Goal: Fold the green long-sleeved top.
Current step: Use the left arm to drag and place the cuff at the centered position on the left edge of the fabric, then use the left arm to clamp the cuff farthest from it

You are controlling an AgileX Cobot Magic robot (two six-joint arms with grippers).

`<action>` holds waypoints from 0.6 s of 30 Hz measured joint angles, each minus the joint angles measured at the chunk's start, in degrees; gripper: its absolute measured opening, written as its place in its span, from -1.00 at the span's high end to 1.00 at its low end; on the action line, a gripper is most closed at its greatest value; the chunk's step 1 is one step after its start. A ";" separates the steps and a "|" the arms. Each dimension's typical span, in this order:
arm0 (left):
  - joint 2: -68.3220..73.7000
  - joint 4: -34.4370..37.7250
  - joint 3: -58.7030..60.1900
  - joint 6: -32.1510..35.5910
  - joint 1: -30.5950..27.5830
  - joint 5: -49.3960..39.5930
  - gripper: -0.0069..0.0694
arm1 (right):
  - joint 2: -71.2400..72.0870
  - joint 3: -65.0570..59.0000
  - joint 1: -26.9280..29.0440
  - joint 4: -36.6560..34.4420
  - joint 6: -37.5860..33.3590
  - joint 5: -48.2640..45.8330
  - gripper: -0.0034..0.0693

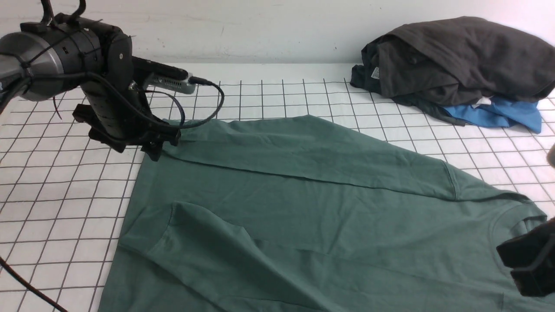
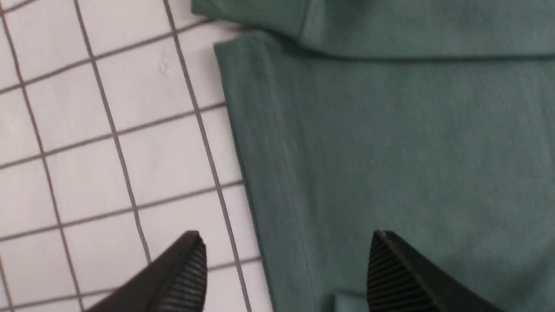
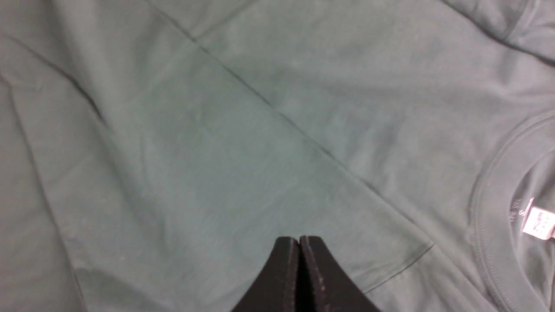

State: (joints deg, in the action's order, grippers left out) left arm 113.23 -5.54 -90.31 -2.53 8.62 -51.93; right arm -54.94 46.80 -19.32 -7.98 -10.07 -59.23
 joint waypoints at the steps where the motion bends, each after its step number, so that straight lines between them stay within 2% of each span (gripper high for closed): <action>1: 2.13 1.13 -2.35 0.00 -0.94 0.51 -0.38 | -0.78 0.33 0.00 0.14 0.56 0.00 0.94; 18: 21.61 3.83 -23.55 -0.54 -4.92 2.81 -0.38 | -2.35 0.40 0.00 -0.79 0.99 -2.01 0.94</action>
State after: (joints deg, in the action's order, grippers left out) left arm 134.84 -1.71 -113.86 -3.07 3.70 -49.13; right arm -57.29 47.21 -19.32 -8.77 -9.08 -61.24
